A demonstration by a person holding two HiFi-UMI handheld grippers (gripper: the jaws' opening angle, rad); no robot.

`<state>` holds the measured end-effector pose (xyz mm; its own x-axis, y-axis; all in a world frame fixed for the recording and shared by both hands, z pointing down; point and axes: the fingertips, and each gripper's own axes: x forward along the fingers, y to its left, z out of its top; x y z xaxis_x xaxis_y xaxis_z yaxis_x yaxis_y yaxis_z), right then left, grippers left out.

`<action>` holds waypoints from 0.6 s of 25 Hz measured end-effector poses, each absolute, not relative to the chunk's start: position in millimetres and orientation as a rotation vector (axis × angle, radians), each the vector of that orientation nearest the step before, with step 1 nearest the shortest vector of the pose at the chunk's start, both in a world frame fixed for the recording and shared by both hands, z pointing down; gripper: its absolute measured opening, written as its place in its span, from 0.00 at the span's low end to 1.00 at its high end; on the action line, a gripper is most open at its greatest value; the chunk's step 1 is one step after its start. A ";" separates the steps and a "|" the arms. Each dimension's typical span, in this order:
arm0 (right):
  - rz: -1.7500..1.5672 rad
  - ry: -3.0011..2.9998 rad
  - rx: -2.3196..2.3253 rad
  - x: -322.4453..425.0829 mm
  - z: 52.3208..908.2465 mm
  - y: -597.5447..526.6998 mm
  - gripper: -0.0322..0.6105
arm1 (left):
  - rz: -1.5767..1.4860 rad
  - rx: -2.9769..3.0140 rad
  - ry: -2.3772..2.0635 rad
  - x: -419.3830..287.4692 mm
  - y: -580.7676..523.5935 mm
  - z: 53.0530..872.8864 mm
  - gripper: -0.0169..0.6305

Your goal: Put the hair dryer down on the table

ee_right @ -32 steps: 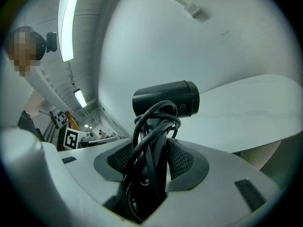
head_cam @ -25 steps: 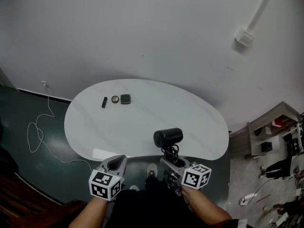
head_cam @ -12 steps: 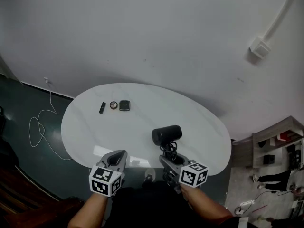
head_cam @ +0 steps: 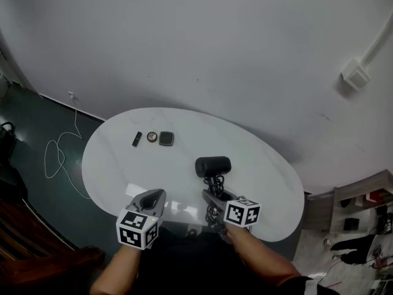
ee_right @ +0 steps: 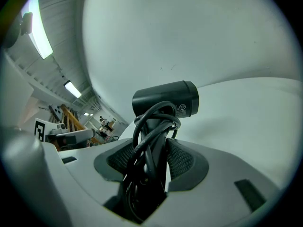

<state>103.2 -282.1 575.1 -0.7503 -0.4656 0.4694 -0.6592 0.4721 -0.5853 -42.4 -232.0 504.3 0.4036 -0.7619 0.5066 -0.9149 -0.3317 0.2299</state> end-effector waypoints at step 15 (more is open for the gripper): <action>1.168 -2.266 1.148 58.3 641.9 -330.6 0.35 | 0.550 2.197 -1.286 -91.7 -252.6 528.7 0.04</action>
<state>58.3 -330.6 641.9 -0.6138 -0.5045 0.6072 -0.7873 0.3341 -0.5183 -91.7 -252.6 528.7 0.4641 -0.6663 0.5837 -0.8823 -0.4062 0.2378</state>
